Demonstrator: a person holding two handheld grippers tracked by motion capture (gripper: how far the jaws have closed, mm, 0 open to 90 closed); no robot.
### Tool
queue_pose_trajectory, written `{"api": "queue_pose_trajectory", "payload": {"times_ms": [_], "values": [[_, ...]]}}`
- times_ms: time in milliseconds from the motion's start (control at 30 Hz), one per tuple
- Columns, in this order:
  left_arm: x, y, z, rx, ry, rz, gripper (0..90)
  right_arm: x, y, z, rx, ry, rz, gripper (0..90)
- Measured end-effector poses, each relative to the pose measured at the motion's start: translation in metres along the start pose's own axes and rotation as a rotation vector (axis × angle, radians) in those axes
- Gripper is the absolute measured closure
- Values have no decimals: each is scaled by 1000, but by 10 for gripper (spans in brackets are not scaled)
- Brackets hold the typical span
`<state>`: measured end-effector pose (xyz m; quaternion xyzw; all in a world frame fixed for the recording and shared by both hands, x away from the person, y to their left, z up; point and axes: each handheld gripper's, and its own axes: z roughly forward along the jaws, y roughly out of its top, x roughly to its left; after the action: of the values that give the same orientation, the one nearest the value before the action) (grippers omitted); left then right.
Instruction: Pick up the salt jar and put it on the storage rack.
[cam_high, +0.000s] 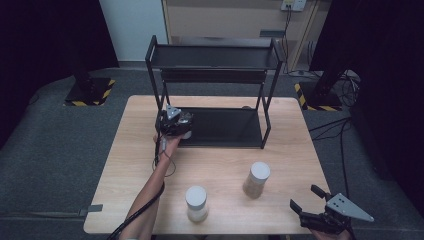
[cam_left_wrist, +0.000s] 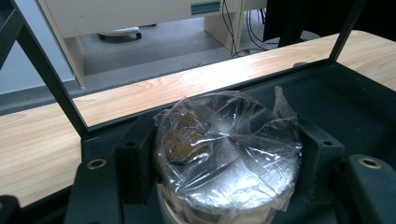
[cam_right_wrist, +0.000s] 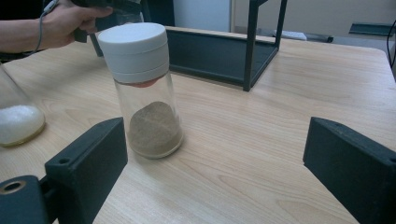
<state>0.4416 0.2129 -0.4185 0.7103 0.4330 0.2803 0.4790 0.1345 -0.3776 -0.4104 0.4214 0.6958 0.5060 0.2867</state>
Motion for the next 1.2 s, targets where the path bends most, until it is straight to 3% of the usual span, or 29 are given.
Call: {"api": "queue_pose_trajectory", "payload": {"times_ms": [500,567,767,900,1200], "values": [[1,-2,1,-5,-3,-1,330,0,0,0,2,2,-1,64],[2,0,1,-2,-7,17,321,0,0,0,1,2,-1,64],[7,4,-1,-15,-28,-13,159,0,0,0,1,3,-1,64],[9,7,-3,-29,-53,-5,117,0,0,0,1,2,0,64],[9,22,-14,-31,-63,22,40,0,0,0,1,1,-2,64]]}}
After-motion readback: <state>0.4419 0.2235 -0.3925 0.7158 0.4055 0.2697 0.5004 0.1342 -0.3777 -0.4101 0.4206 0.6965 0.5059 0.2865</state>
